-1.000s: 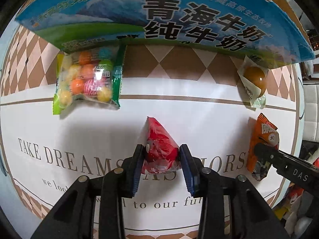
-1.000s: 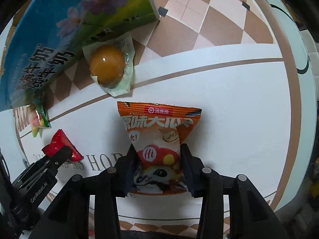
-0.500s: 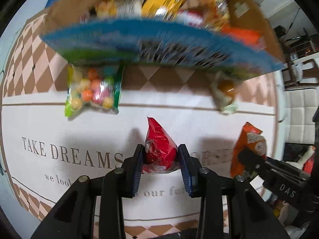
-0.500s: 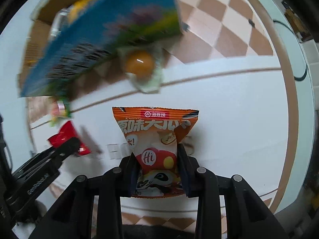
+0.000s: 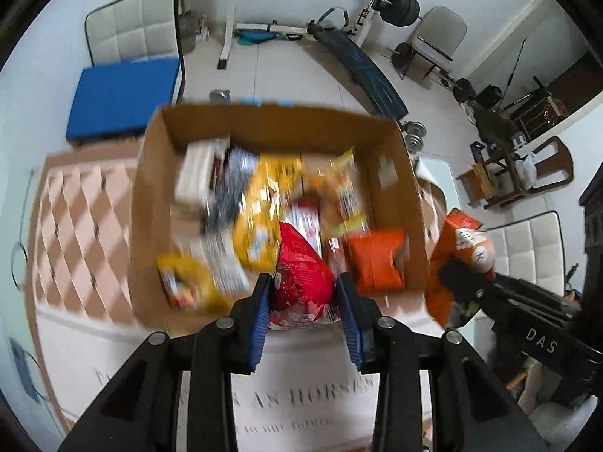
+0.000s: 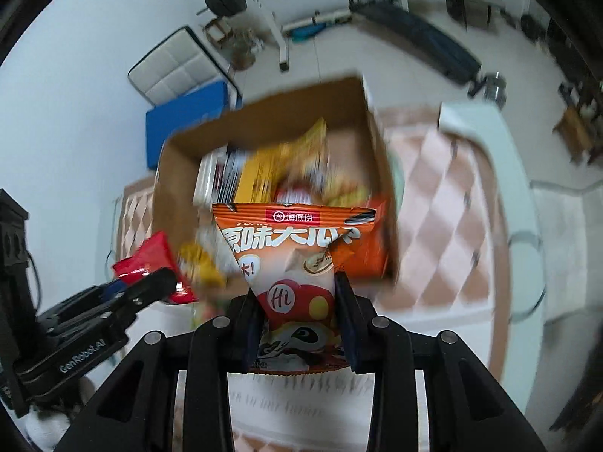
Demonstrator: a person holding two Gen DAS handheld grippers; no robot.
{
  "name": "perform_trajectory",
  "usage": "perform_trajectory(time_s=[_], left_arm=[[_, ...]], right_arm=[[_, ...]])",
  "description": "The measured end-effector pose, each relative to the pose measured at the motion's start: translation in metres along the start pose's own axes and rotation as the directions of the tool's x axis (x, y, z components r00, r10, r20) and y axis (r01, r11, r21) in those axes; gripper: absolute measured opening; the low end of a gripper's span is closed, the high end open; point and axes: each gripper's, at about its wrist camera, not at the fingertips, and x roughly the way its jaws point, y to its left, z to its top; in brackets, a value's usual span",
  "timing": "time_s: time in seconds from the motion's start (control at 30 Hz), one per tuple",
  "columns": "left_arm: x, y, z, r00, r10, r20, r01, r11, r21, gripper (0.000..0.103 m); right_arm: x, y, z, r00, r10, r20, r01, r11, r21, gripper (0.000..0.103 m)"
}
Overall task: Organize snacks
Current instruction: 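Carry both packets over the box and open both tools to drop them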
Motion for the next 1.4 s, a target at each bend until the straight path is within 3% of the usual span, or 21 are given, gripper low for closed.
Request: perform_trajectory(time_s=[0.23, 0.43, 0.6, 0.67, 0.7, 0.73, 0.77, 0.8, 0.87, 0.97, 1.4], left_arm=[[0.054, 0.012, 0.089, 0.994, 0.087, -0.059, -0.085, 0.996, 0.034, 0.032], [0.104, 0.026, 0.126, 0.980, 0.139, -0.141, -0.134, 0.990, 0.040, 0.032], [0.139, 0.033, 0.134, 0.961, 0.175, -0.215, -0.164, 0.984, 0.065, 0.034], [0.146, 0.035, 0.133, 0.952, 0.197, -0.234, -0.189, 0.980, 0.059, 0.036], [0.149, 0.038, 0.132, 0.949, 0.203, -0.243, -0.198, 0.979, 0.047, 0.043], [0.152, 0.038, 0.132, 0.948, 0.193, -0.253, -0.190, 0.981, 0.039, 0.048], [0.155, 0.039, 0.132, 0.947, 0.185, -0.262, -0.184, 0.982, 0.031, 0.063], [0.155, 0.040, 0.132, 0.949, 0.182, -0.259, -0.181, 0.983, 0.027, 0.070], [0.152, 0.038, 0.132, 0.955, 0.183, -0.234, -0.182, 0.983, 0.030, 0.072], [0.148, 0.035, 0.132, 0.956, 0.186, -0.226, -0.181, 0.982, 0.044, 0.090], [0.108, 0.040, 0.112, 0.971, 0.173, -0.162, -0.173, 0.985, 0.017, 0.090]], right_arm=[[0.053, -0.005, 0.088, 0.990, -0.137, -0.029, 0.136, 0.990, -0.043, 0.037], [0.099, -0.012, 0.128, 0.979, -0.191, -0.074, 0.189, 0.981, -0.039, 0.037], [0.132, -0.018, 0.136, 0.972, -0.204, -0.115, 0.201, 0.979, -0.041, 0.038], [0.142, -0.021, 0.138, 0.969, -0.204, -0.139, 0.200, 0.979, -0.039, 0.044], [0.146, -0.022, 0.137, 0.965, -0.207, -0.158, 0.204, 0.978, -0.038, 0.048], [0.149, -0.022, 0.136, 0.965, -0.205, -0.166, 0.201, 0.979, -0.041, 0.059], [0.148, -0.019, 0.134, 0.966, -0.199, -0.167, 0.193, 0.980, -0.049, 0.070], [0.149, -0.016, 0.134, 0.965, -0.202, -0.167, 0.193, 0.979, -0.065, 0.073], [0.150, -0.011, 0.132, 0.962, -0.211, -0.173, 0.200, 0.977, -0.079, 0.082], [0.150, -0.007, 0.130, 0.960, -0.218, -0.178, 0.205, 0.975, -0.089, 0.087], [0.118, 0.003, 0.103, 0.966, -0.203, -0.158, 0.190, 0.977, -0.092, 0.091]])
